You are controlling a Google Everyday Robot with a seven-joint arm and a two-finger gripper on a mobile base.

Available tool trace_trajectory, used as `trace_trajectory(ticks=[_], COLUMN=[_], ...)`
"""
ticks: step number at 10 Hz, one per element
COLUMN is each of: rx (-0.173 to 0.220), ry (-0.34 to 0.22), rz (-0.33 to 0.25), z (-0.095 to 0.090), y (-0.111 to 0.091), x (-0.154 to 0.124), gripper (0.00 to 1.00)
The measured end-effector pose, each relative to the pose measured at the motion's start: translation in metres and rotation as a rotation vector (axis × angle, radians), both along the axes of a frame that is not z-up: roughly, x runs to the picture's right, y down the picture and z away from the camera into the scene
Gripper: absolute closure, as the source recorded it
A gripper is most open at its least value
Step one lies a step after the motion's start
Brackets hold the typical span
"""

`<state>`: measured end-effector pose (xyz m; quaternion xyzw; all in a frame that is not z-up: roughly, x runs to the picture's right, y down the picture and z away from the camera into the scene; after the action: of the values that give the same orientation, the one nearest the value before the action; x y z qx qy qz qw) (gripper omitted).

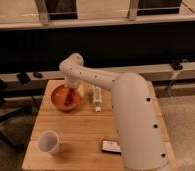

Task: Place the pepper in the ceramic bowl

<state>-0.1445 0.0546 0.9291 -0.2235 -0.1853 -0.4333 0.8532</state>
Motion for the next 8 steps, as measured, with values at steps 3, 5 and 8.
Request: trace_trajectory(ticks=[3, 5, 8], rx=[0.0, 0.002, 0.002], ry=[0.0, -0.001, 0.0], rz=[0.0, 0.0, 0.001], z=[0.0007, 0.0015, 0.0025], y=[0.0003, 0.0007, 0.0017], x=[0.0005, 0.0004, 0.0008], gripper=[0.2, 0.2, 0.2])
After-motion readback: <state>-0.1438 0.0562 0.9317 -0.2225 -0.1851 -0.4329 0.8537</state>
